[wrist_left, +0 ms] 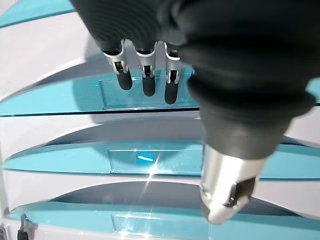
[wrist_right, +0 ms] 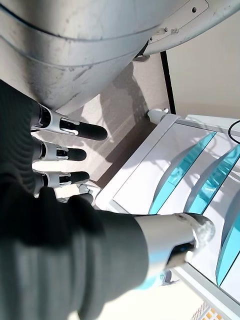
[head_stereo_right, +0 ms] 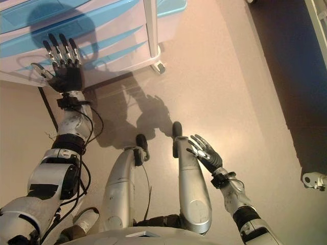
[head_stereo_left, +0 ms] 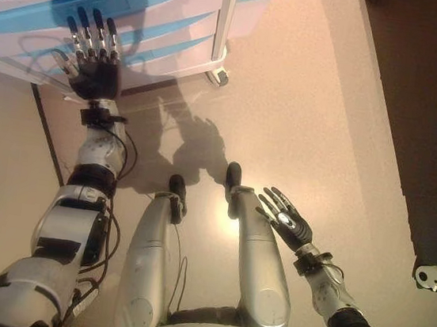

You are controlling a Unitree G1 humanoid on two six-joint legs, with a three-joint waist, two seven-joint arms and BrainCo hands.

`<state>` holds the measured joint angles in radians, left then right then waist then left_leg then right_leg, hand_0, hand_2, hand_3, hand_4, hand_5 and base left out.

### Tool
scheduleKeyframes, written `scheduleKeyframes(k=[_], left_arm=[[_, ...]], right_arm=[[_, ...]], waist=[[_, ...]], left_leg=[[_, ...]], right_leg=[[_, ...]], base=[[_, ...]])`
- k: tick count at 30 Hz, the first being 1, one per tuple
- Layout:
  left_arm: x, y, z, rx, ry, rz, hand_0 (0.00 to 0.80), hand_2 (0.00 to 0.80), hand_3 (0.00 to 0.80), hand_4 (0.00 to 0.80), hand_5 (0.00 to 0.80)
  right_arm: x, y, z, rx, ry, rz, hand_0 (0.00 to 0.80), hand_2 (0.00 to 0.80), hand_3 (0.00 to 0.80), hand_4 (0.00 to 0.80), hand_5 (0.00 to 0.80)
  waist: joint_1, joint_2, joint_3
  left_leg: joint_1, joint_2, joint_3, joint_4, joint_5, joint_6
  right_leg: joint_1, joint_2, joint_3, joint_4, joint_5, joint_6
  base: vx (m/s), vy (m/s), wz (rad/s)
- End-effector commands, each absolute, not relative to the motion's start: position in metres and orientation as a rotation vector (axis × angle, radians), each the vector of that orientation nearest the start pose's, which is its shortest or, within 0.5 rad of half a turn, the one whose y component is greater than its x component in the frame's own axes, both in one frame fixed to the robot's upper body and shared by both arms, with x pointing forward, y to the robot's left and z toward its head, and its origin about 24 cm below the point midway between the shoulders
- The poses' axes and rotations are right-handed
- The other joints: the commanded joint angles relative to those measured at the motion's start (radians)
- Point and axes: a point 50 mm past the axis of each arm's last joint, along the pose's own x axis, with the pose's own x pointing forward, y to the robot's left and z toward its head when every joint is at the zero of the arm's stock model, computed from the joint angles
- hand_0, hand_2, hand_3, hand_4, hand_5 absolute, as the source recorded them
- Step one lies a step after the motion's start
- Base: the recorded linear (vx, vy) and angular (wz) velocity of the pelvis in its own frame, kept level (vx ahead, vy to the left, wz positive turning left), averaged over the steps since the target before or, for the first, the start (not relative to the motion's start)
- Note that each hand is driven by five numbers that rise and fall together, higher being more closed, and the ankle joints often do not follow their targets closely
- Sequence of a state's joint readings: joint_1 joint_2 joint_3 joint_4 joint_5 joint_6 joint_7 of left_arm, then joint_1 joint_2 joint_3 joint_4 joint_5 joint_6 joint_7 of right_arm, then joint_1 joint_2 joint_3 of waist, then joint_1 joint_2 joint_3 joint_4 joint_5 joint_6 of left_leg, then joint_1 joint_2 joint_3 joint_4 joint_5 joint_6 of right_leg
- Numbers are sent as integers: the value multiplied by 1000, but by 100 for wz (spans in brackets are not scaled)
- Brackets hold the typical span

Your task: Open the drawer and pick up the medicine

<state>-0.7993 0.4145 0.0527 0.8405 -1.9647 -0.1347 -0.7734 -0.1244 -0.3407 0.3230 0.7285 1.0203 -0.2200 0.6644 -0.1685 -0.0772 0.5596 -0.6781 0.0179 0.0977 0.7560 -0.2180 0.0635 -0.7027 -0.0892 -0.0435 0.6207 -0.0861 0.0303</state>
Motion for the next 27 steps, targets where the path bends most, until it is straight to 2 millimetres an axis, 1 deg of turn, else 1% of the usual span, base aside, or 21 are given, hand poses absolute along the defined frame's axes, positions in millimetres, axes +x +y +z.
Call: scheduleKeyframes(k=[1, 8, 19, 25, 27], left_arm=[[371, 257, 182, -1371, -848, -405, 0, 0, 0, 0, 0], [372, 251, 163, -1386, -753, -375, 0, 0, 0, 0, 0], [373, 248, 144, -1385, -665, -336, 0, 0, 0, 0, 0], [372, 253, 141, -1401, -679, -322, 0, 0, 0, 0, 0], [372, 255, 143, -1407, -692, -323, 0, 0, 0, 0, 0]], right_arm=[[189, -169, -81, 650, 432, 490, 0, 0, 0, 0, 0], [192, -164, -80, 661, 433, 499, 0, 0, 0, 0, 0], [193, -161, -80, 664, 439, 523, 0, 0, 0, 0, 0], [193, -159, -80, 668, 438, 527, 0, 0, 0, 0, 0], [193, -159, -80, 669, 438, 528, 0, 0, 0, 0, 0]], waist=[[26, 8, -40], [27, 4, -40], [23, -2, -40], [22, -4, -40], [23, -5, -40]], left_leg=[[52, -26, 64, -196, -8, 19], [46, -26, 66, -204, -7, 21], [51, -22, 68, -214, -5, 23], [52, -18, 68, -215, -6, 24], [52, -17, 68, -216, -5, 23]], right_leg=[[14, 34, -15, 73, -89, 1], [6, 40, -15, 68, -80, 10], [2, 50, -14, 71, -71, 20], [-4, 54, -13, 82, -67, 25], [-4, 54, -14, 81, -67, 25]], base=[[0, 0, 0], [-7, -2, 2], [0, 0, 0], [0, 0, 0], [0, 0, 0]])
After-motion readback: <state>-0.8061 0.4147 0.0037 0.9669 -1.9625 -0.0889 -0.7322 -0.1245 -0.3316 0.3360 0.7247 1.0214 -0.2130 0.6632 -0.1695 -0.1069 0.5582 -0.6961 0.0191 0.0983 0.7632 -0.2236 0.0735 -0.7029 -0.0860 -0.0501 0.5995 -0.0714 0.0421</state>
